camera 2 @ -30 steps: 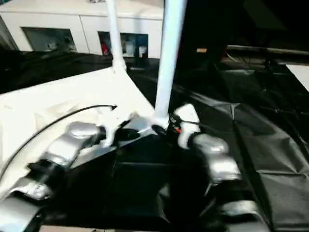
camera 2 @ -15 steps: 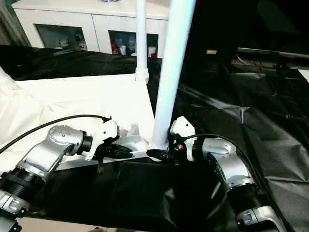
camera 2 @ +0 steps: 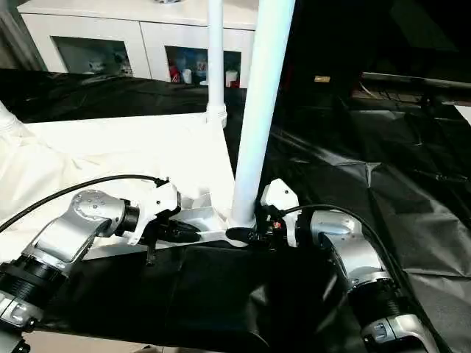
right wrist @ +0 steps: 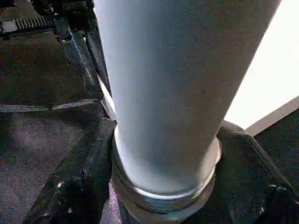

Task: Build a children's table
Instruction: Rotate leg to tighten

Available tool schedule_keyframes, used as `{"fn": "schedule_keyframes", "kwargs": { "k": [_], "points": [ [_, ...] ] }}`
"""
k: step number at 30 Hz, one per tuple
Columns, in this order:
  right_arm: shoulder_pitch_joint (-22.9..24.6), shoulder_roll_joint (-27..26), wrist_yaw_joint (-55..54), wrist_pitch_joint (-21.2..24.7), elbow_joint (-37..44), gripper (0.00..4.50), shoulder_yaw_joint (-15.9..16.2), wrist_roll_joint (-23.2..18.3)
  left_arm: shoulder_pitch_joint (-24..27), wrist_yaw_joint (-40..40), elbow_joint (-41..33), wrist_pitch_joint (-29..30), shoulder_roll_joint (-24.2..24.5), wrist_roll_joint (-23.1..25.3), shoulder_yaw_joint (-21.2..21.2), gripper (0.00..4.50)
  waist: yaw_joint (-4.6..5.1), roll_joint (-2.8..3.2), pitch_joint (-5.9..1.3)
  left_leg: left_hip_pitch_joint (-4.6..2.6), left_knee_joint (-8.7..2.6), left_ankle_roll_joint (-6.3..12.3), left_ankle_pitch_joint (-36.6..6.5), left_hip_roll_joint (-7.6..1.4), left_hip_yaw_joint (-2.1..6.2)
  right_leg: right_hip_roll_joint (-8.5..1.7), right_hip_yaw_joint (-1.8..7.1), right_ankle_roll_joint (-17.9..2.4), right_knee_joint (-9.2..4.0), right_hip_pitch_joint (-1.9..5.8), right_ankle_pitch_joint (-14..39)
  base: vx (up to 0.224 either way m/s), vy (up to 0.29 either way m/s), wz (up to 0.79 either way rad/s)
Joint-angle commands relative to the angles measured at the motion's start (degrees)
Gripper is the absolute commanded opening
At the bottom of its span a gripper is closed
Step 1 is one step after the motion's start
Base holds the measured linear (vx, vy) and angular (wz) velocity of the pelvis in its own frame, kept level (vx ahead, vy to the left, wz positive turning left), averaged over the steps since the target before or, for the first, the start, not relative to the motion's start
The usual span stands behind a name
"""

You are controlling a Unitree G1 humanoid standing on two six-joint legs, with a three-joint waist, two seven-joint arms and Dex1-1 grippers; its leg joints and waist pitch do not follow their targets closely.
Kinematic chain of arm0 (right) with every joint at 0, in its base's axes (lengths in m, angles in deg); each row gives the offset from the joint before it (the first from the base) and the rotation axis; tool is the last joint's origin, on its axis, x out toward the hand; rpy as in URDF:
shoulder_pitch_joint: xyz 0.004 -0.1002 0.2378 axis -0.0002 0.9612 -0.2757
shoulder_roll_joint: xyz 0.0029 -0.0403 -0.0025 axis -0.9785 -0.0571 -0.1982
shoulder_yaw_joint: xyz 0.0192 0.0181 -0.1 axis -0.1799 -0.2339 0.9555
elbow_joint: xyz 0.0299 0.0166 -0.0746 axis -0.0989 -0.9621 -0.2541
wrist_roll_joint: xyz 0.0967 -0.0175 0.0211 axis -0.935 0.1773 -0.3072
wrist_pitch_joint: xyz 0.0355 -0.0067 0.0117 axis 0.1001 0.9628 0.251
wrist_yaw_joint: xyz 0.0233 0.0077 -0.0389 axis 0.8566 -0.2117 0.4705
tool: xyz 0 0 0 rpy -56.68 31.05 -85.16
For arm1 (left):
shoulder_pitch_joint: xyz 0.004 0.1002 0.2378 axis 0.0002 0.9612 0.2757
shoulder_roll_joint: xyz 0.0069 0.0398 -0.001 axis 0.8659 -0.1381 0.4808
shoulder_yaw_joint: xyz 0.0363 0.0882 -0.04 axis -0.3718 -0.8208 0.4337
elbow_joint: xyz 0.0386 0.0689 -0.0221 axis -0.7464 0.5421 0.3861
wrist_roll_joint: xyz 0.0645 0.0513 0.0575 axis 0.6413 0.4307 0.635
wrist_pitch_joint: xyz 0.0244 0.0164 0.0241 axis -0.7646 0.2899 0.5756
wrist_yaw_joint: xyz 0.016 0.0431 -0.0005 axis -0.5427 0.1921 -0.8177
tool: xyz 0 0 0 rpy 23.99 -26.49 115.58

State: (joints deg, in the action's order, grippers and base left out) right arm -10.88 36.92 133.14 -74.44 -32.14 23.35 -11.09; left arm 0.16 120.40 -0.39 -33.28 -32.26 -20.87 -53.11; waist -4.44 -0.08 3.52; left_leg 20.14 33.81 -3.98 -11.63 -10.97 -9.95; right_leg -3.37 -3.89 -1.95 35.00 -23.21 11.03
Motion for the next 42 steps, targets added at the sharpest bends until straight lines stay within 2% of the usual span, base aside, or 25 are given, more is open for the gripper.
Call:
{"fn": "schedule_keyframes", "kwargs": {
  "k": [1, 6, 7, 8, 10, 12, 15, 16, 17, 18, 19, 20, 21, 22, 23, 26, 28, 31, 33, 35, 37, 38, 41, 42],
  "points": [
    [0.34, -0.13, 0.17, 0.59, 1.48, 2.74, 0.08, -0.03, 0.21, 1.11, -1.64, 0.29, 0.01, -0.72, -0.7, 0.0, 0.03, -0.2, -3.78, 0.14, -3.44, 4.58, -4.4, -2.17, 0.45, -4.57, 3.12, -13.66, -3.45, 3.73, 4.18, 0.0, 0.0, 0.0],
    [0.08, -2.33, -6.09, 0.55, -1.74, 2.73, -1.07, 1.58, 0.22, -1.29, -0.3, 0.69, -1.51, -0.24, -0.34, 0.0, 0.17, -0.26, -3.72, 0.21, -3.47, 4.37, -4.47, -2.14, 0.44, -4.61, 3.12, -13.58, -3.51, 3.69, 4.79, 0.0, 0.0, 0.0],
    [-0.62, -4.49, -12.18, 0.55, -5.01, 2.73, -2.62, 2.53, -0.18, -4.72, 1.37, 1.16, -3.36, 0.5, 0.19, 0.0, 0.38, -0.17, -3.49, 0.19, -3.58, 3.69, -5.65, -2.08, 0.41, -4.62, 3.05, -13.18, -3.89, 3.48, 7.26, 0.0, 0.0, 0.0],
    [-0.62, -4.49, -12.18, 0.55, -5.01, 2.72, -2.62, 2.53, -0.18, -4.72, 1.37, 1.16, -3.36, 0.5, 0.19, 0.0, 0.56, -0.26, -3.36, 0.04, -3.69, 2.73, -7.37, -1.95, 0.48, -4.69, 2.95, -12.42, -4.39, 3.55, 11.15, 0.0, 0.0, 0.0],
    [-1.2, -7.96, -20.57, 0.41, -8.67, 2.72, -4.51, 3.4, -1.34, -11.43, 4.92, 1.41, -6.78, 2.27, 0.98, 0.0, 0.9, -0.2, -3.29, -0.05, -3.75, 1.81, -8.26, -1.92, 0.52, -4.68, 2.99, -11.38, -4.68, 3.46, 14.07, 0.0, 0.0, 0.0],
    [-1.33, -8.82, -22.43, 0.62, -9.33, 2.72, -4.96, 3.45, -1.68, -13.04, 5.8, 1.63, -7.65, 2.6, 1.21, 0.0, 1.03, -0.18, -3.33, -0.14, -3.84, 1.49, -8.66, -2.0, 0.61, -4.68, 3.0, -10.85, -4.79, 3.45, 15.2, 0.0, 0.0, 0.0],
    [-2.89, -13.74, -35.72, 0.76, -12.86, 2.72, -7.09, 5.12, -4.16, -22.68, 10.89, 4.3, -13.33, 3.45, 3.18, 0.0, 1.18, -0.16, -3.27, -0.06, -3.83, 1.36, -8.57, -1.86, 0.52, -4.66, 3.08, -10.43, -4.95, 3.26, 15.2, 0.0, 0.0, 0.0],
    [-2.89, -13.74, -35.72, 0.76, -12.86, 2.72, -7.09, 5.12, -4.16, -22.68, 10.89, 4.3, -13.33, 3.45, 3.18, 0.0, 1.17, -0.07, -3.36, -0.15, -3.81, 1.01, -8.72, -1.89, 0.54, -4.68, 3.09, -10.48, -4.89, 3.14, 15.31, 0.0, 0.0, 0.0],
    [-4.33, -16.95, -45.18, 1.89, -15.27, 2.72, -8.99, 5.89, -6.29, -30.84, 15.32, 4.36, -17.04, 4.55, 4.72, 0.0, 1.21, -0.27, -3.31, -0.24, -3.94, 0.34, -9.33, -1.76, 0.69, -4.58, 2.94, -9.91, -5.08, 3.22, 16.95, 0.0, 0.0, 0.0],
    [-5.13, -18.9, -49.7, 2.12, -16.51, 2.72, -10.7, 5.21, -7.35, -34.04, 17.38, 3.96, -18.97, 4.56, 5.57, 0.0, 1.21, -0.27, -3.31, -0.24, -3.94, 0.34, -9.33, -1.76, 0.69, -4.58, 2.94, -9.91, -5.08, 3.22, 16.95, 0.0, 0.0, 0.0],
    [-5.55, -19.96, -51.81, 2.11, -17.15, 2.72, -11.75, 4.61, -7.85, -35.33, 18.33, 3.68, -19.94, 4.44, 6.01, 0.0, 1.15, -0.01, -3.31, -0.58, -3.92, -0.01, -10.48, -1.64, 0.64, -4.6, 2.96, -9.26, -5.54, 2.92, 18.8, 0.0, 0.0, 0.0],
    [-6.59, -21.38, -54.89, 2.32, -18.53, 2.72, -13.14, 3.74, -8.67, -36.54, 19.79, 3.07, -21.24, 4.68, 6.06, 0.0, 0.92, 0.03, -3.56, -0.4, -3.97, 0.17, -9.91, -1.74, 0.7, -4.67, 3.09, -9.12, -5.24, 3.01, 16.61, 0.0, 0.0, 0.0],
    [-6.86, -21.54, -55.23, 2.27, -18.86, 2.72, -13.11, 3.85, -8.83, -36.62, 20.06, 2.84, -21.4, 4.9, 5.9, 0.0, 0.96, -0.05, -3.61, -0.31, -3.97, 0.38, -9.59, -1.74, 0.69, -4.57, 3.08, -9.22, -5.1, 3.07, 15.04, 0.0, 0.0, 0.0],
    [-7.41, -21.96, -55.5, 1.94, -19.44, 2.72, -12.97, 3.98, -9.16, -36.53, 20.45, 2.41, -21.75, 5.33, 5.49, 0.0, 0.95, 0.12, -3.6, -0.24, -3.98, 0.55, -9.32, -1.73, 0.7, -4.55, 3.08, -9.33, -4.98, 3.12, 13.73, 0.0, 0.0, 0.0],
    [-7.58, -22.21, -54.48, 1.64, -19.39, 2.72, -12.61, 3.93, -9.28, -36.14, 20.32, 2.33, -21.84, 5.46, 5.23, 0.0, 0.93, 0.15, -3.7, -0.08, -3.86, 1.34, -8.8, -1.72, 0.65, -4.53, 3.08, -10.19, -4.67, 3.28, 10.24, 0.0, 0.0, 0.0],
    [-7.0, -22.45, -50.64, 0.37, -17.96, 2.72, -10.62, 4.99, -9.19, -33.91, 19.31, 2.25, -21.38, 5.74, 4.33, 0.0, 0.83, 0.02, -3.54, 0.2, -3.84, 2.41, -8.86, -1.52, 0.55, -4.67, 3.02, -9.73, -4.99, 3.45, 12.2, 0.0, 0.0, 0.0],
    [-5.95, -22.27, -47.81, -1.3, -16.18, 2.72, -9.47, 5.19, -8.67, -32.19, 18.13, 2.53, -20.48, 5.85, 3.8, 0.0, 0.69, 0.05, -3.58, 0.19, -3.88, 2.46, -8.86, -1.64, 0.62, -4.79, 2.99, -9.46, -5.06, 3.53, 13.15, 0.0, 0.0, 0.0],
    [-5.05, -22.77, -45.99, -3.29, -14.1, 2.72, -10.4, 3.75, -8.57, -30.97, 18.27, 2.32, -19.71, 5.96, 3.63, 0.0, 0.81, 0.14, -3.52, 0.23, -4.03, 2.67, -8.55, -1.79, 0.66, -4.71, 3.01, -9.75, -4.99, 3.41, 12.35, 0.0, 0.0, 0.0],
    [-4.78, -22.45, -44.77, -3.8, -13.25, 3.28, -10.53, 3.29, -8.38, -30.22, 17.99, 2.31, -19.25, 5.93, 3.5, 0.0, 0.84, 0.21, -3.49, 0.18, -4.09, 2.61, -8.78, -1.84, 0.68, -4.71, 2.99, -10.12, -4.97, 3.42, 12.2, 0.0, 0.0, 0.0],
    [-4.35, -20.85, -42.32, -4.57, -11.52, 3.42, -10.0, 2.74, -7.8, -27.78, 17.05, 1.6, -17.88, 5.61, 2.85, 0.0, 0.77, 0.16, -3.53, 0.19, -4.09, 2.9, -8.58, -1.9, 0.71, -4.73, 3.04, -10.35, -4.84, 3.54, 11.06, 0.0, 0.0, 0.0],
    [-3.73, -18.04, -35.96, -2.42, -8.71, 3.63, -9.21, 1.12, -6.77, -23.75, 14.96, 1.48, -15.64, 5.22, 1.82, 0.0, 1.02, -0.02, -3.38, 0.45, -4.13, 3.76, -8.54, -1.87, 0.72, -4.67, 2.94, -10.58, -4.84, 3.7, 10.58, 0.0, 0.0, 0.0],
    [-2.93, -15.09, -30.24, -1.13, -6.48, 3.63, -7.7, 0.69, -6.02, -20.99, 13.37, 2.27, -13.85, 4.95, 1.2, 0.0, 1.06, -0.02, -3.48, 0.49, -4.02, 4.07, -8.48, -1.92, 0.76, -4.79, 2.96, -10.7, -4.76, 3.86, 10.99, 0.0, 0.0, 0.0],
    [-2.22, -12.67, -26.11, -1.19, -5.14, 3.63, -6.43, 1.01, -5.52, -18.68, 12.23, 2.82, -12.47, 4.77, 0.59, 0.0, 1.13, 0.22, -3.33, 0.52, -3.93, 4.4, -8.19, -1.97, 0.6, -4.71, 3.0, -10.84, -4.89, 3.53, 11.53, 0.0, 0.0, 0.0],
    [-1.33, -9.47, -21.52, -2.19, -4.04, 3.63, -4.95, 2.14, -4.88, -15.88, 10.93, 2.28, -10.67, 4.69, -0.04, 0.0, 1.11, 0.15, -3.24, 0.48, -4.01, 4.23, -8.57, -2.06, 0.67, -4.74, 2.95, -10.78, -4.96, 3.48, 12.61, 0.0, 0.0, 0.0]
  ]
}}
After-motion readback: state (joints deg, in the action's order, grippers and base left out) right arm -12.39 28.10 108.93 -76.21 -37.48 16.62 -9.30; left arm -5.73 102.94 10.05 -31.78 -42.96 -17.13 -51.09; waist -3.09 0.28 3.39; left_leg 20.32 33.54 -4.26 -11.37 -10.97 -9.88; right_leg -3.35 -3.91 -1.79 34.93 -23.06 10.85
